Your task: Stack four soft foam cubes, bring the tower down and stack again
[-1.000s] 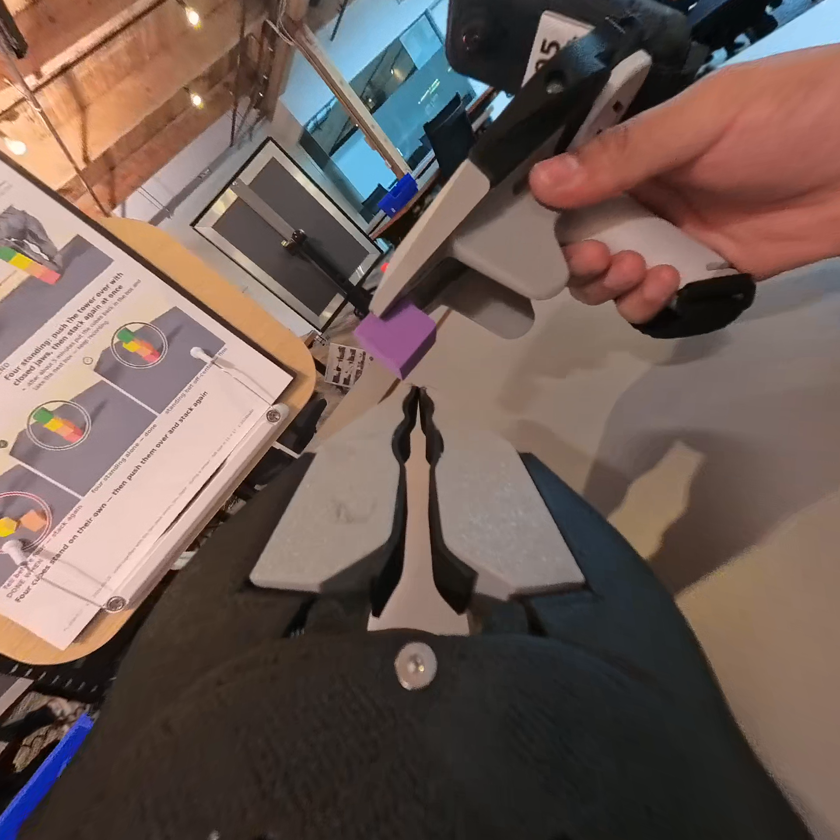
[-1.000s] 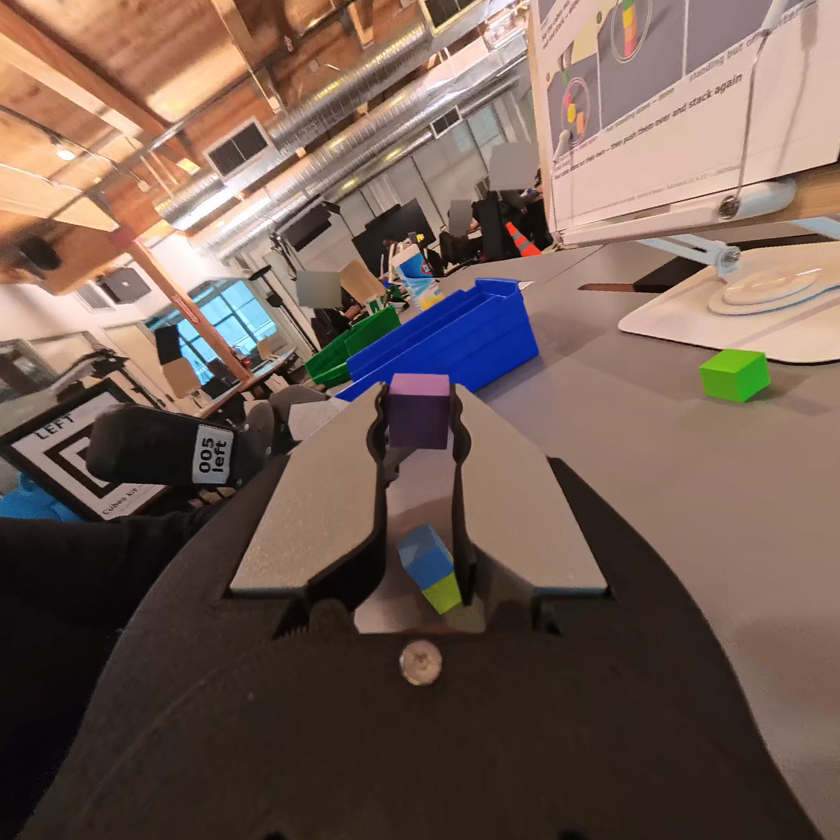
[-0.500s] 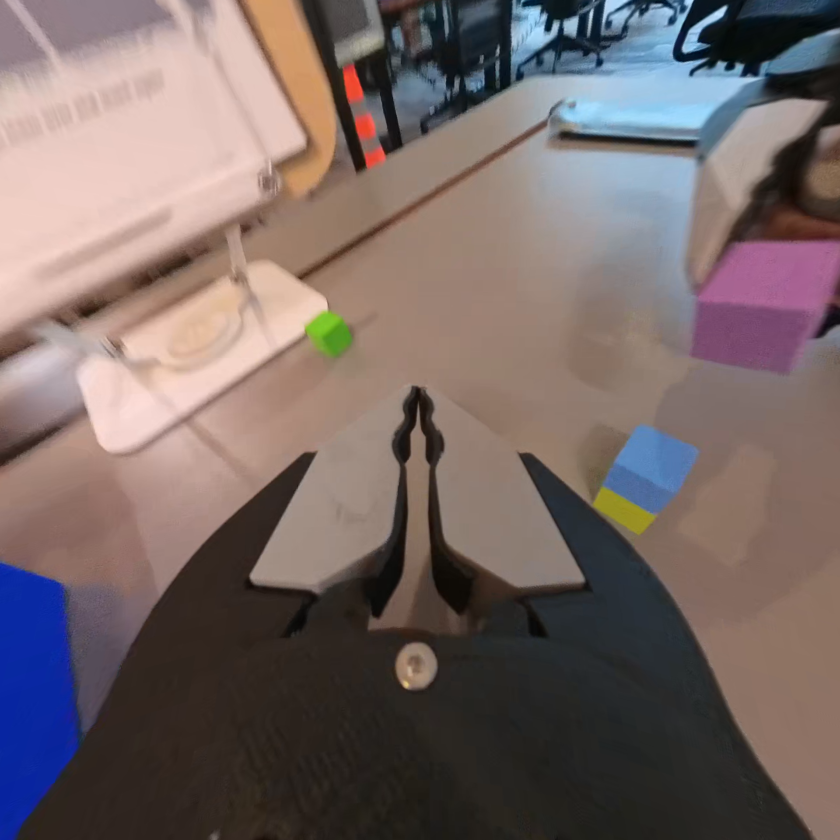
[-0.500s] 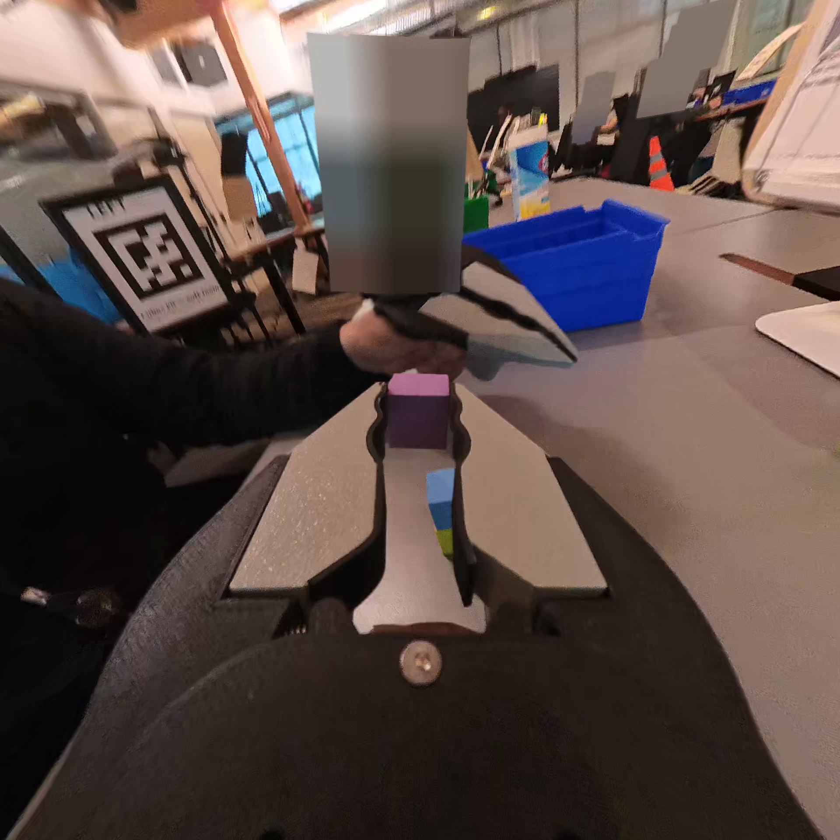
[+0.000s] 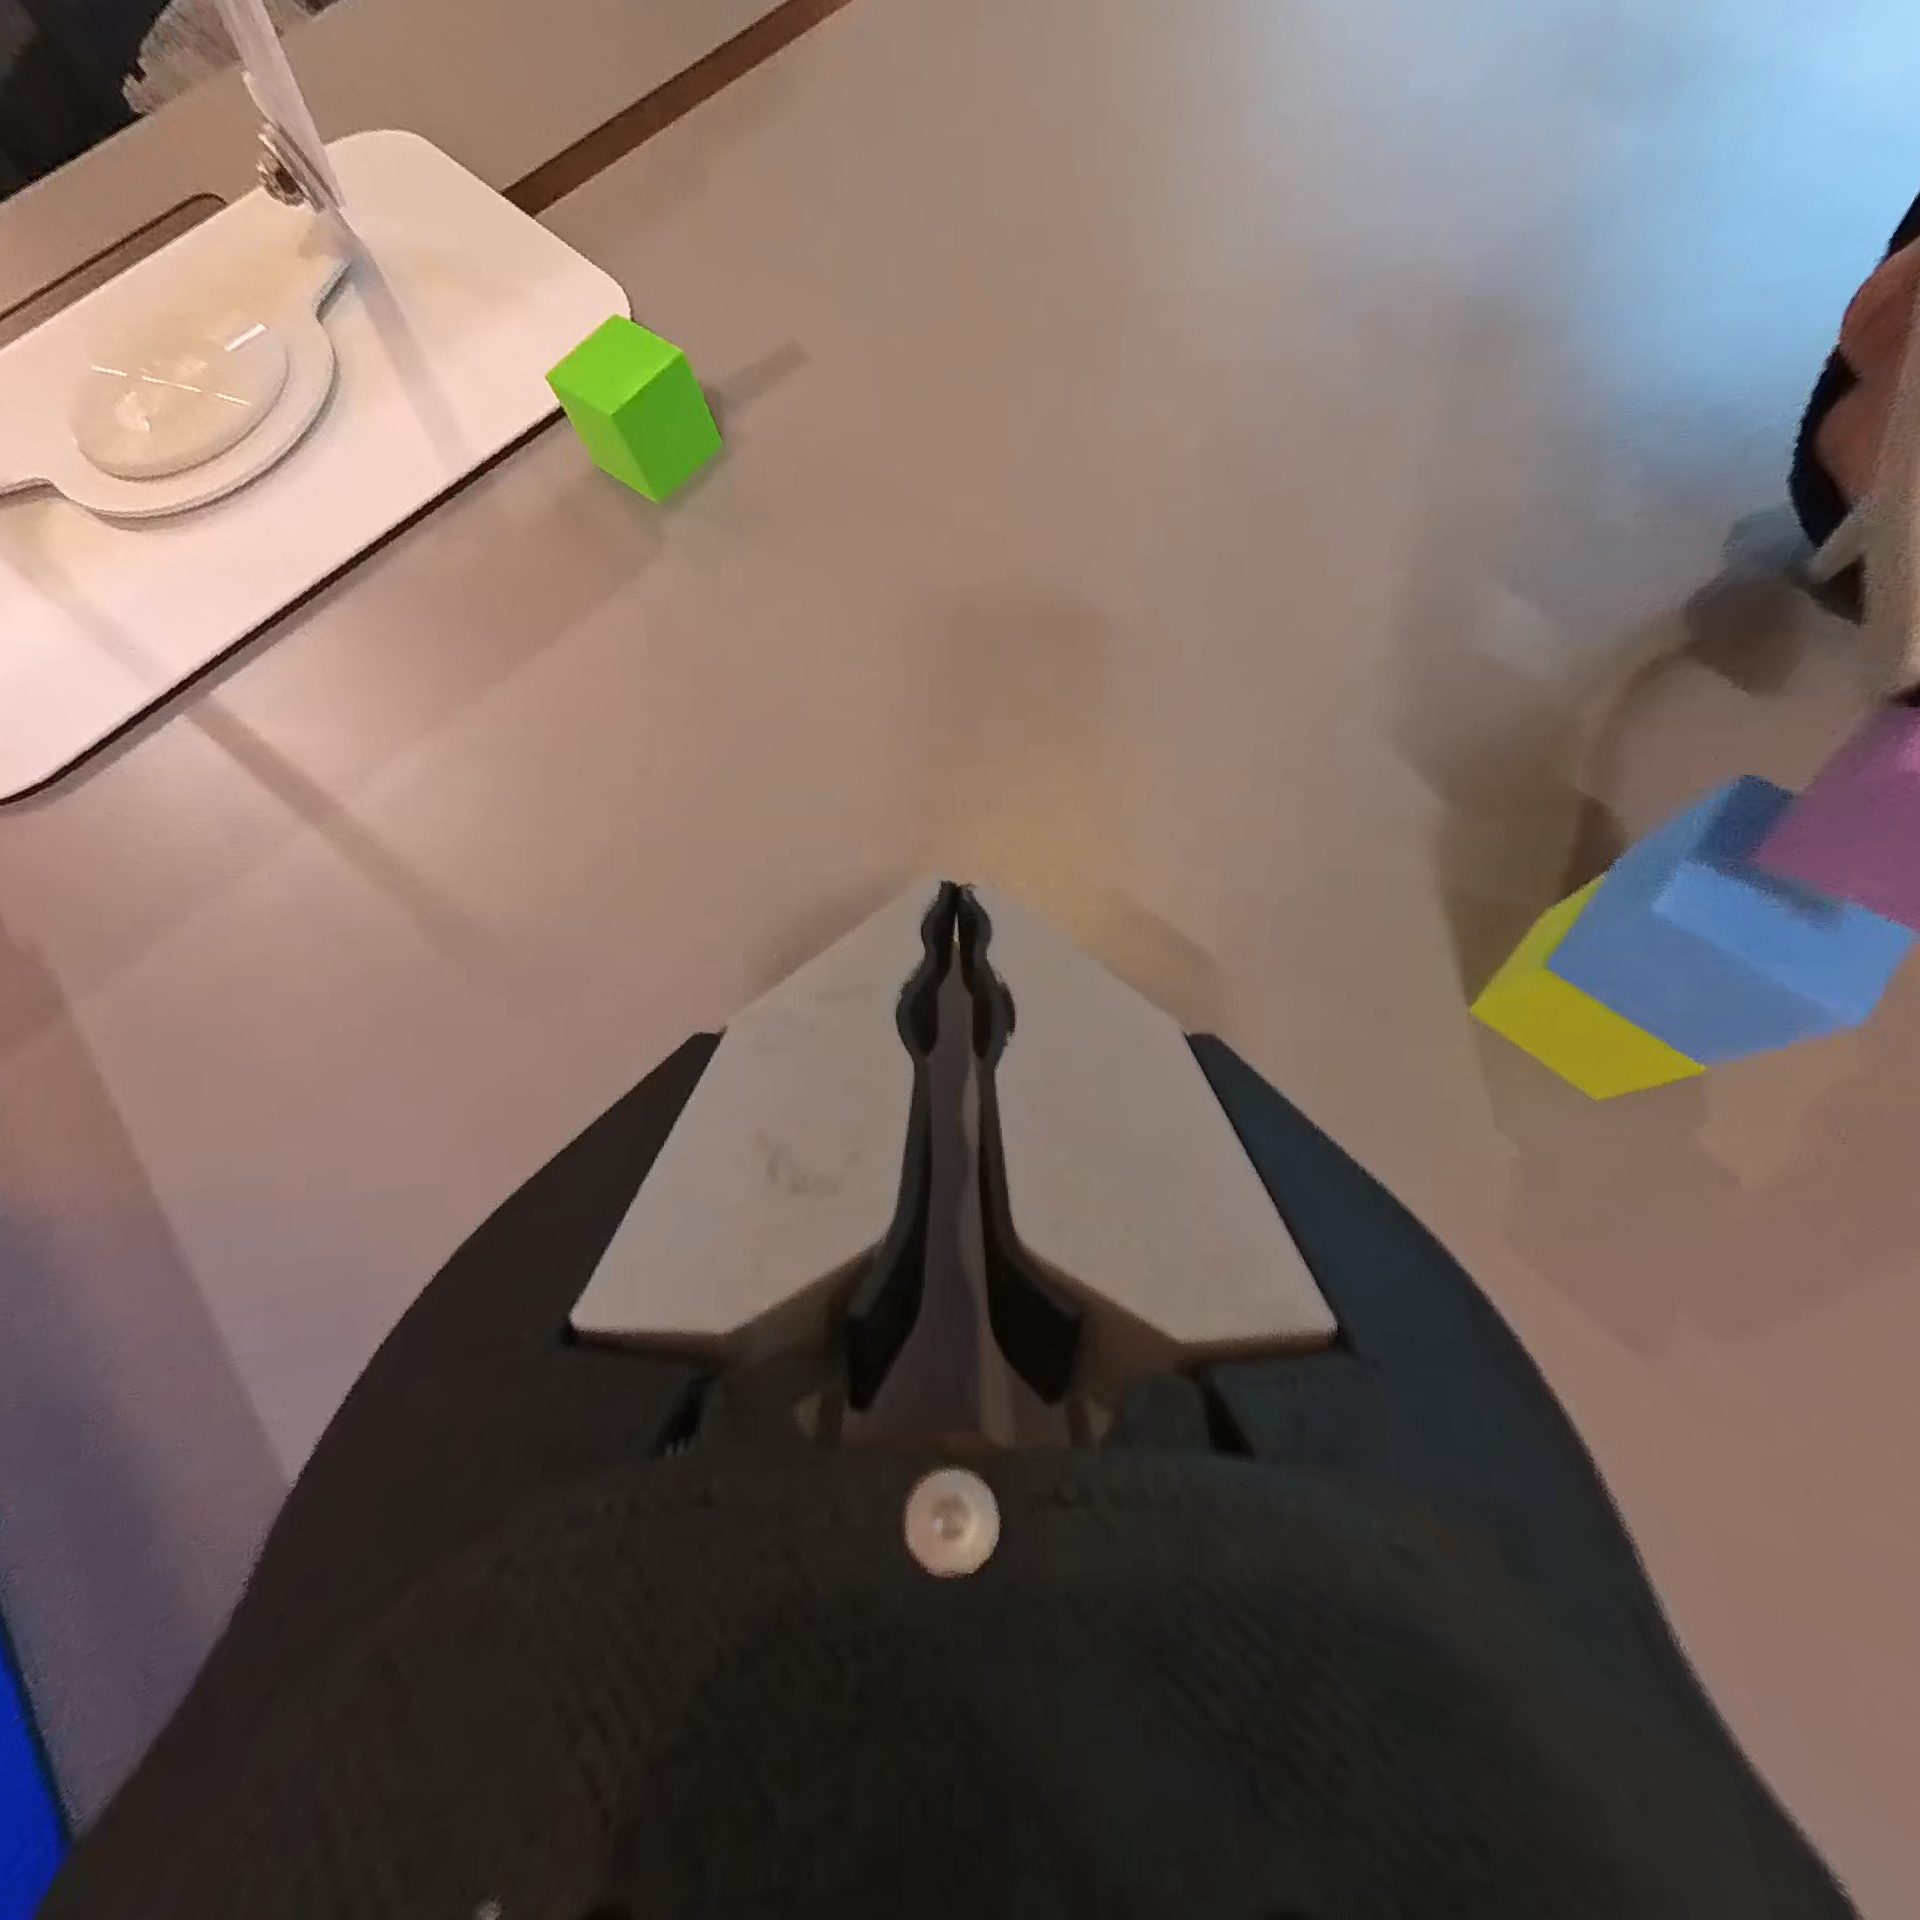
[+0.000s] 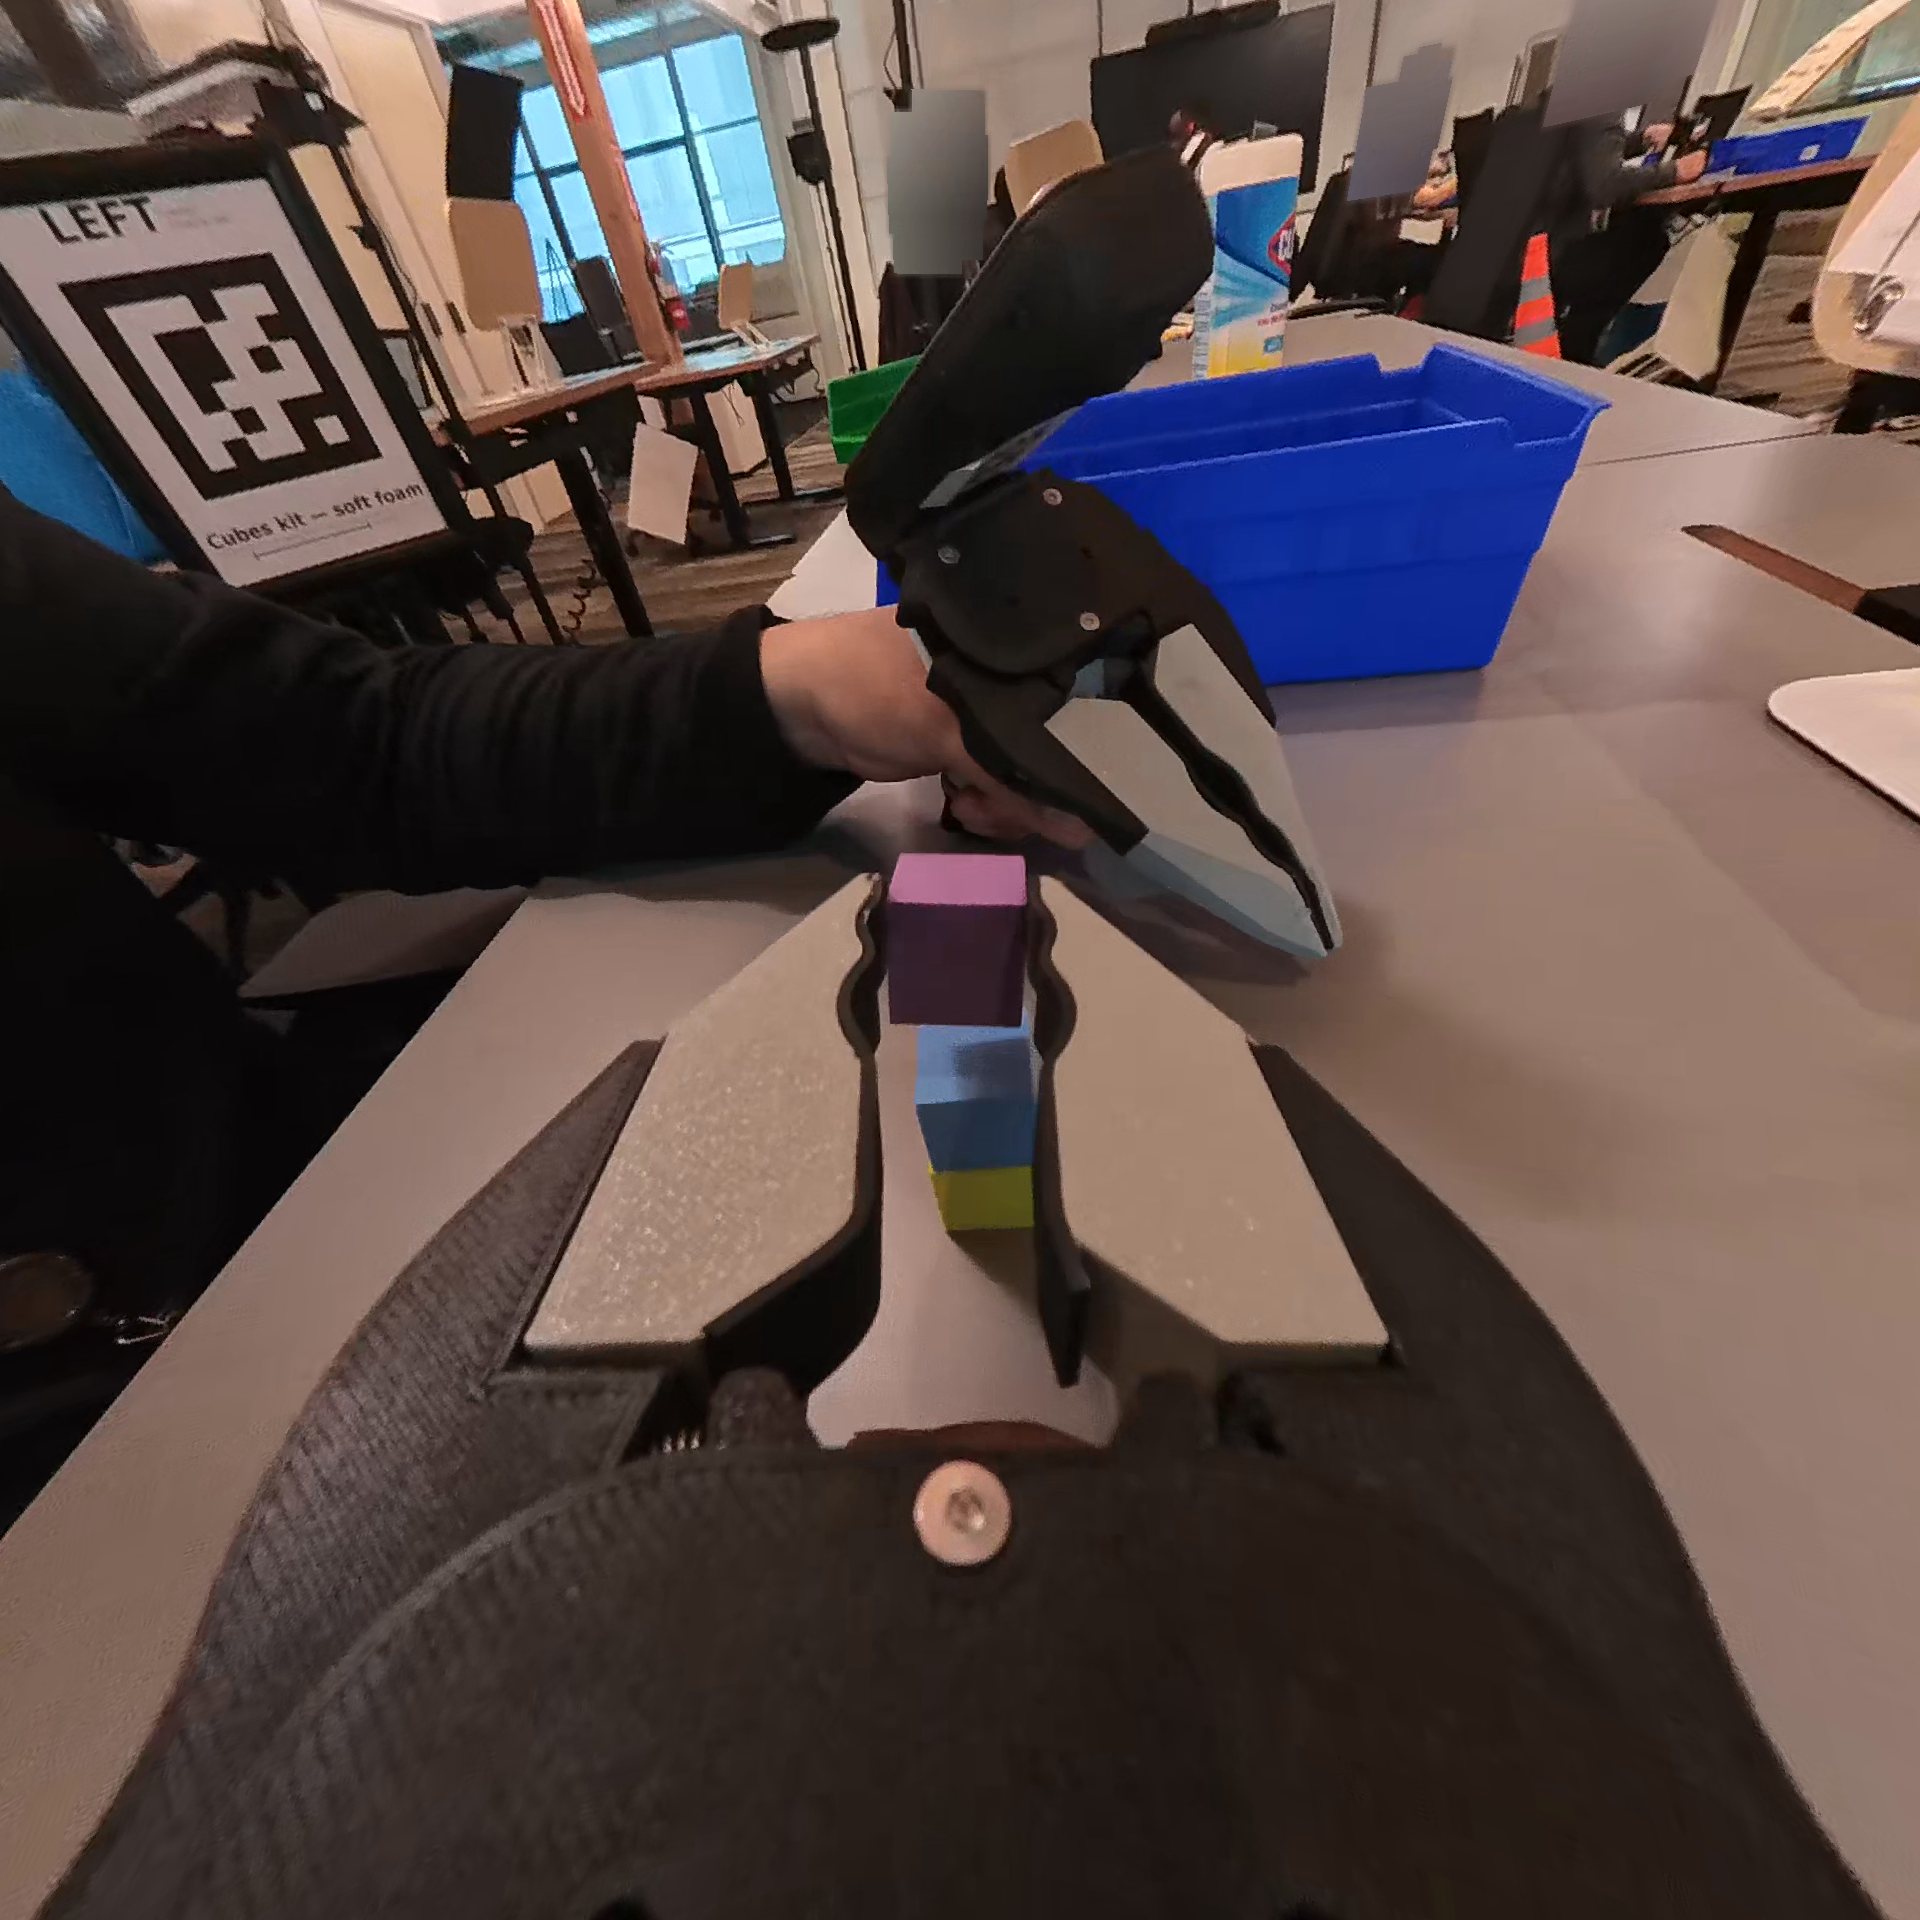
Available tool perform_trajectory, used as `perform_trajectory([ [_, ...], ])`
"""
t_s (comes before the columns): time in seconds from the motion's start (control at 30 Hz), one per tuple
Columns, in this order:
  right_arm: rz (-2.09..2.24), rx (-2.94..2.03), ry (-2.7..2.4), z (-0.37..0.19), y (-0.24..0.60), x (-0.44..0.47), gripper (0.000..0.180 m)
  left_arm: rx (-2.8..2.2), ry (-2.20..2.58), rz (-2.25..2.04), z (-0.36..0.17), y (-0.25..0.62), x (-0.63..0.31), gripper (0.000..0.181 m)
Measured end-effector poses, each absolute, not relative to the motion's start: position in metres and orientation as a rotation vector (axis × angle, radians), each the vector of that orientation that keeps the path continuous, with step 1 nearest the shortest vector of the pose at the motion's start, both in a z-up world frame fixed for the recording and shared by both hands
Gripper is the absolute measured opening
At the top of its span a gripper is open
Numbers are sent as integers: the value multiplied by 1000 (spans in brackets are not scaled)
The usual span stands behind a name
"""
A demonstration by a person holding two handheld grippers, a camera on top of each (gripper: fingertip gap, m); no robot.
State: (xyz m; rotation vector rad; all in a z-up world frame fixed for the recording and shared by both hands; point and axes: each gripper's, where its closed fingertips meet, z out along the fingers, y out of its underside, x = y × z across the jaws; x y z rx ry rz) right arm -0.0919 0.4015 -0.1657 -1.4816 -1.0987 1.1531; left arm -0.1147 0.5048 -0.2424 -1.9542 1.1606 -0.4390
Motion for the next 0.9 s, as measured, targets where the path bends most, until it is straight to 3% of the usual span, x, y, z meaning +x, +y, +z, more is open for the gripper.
perform_trajectory([
  [0.3,1120,-1486,-1060,-164,405,-88,23,-1895,1253,-494,-238,491,-107,0],
  [0.57,1114,-1451,-1007,-154,408,-83,24,-1662,1352,-916,-180,429,-81,0],
  [0.9,1109,-1459,-1002,-156,411,-83,24,-1611,1319,-1029,-164,420,-80,0],
])
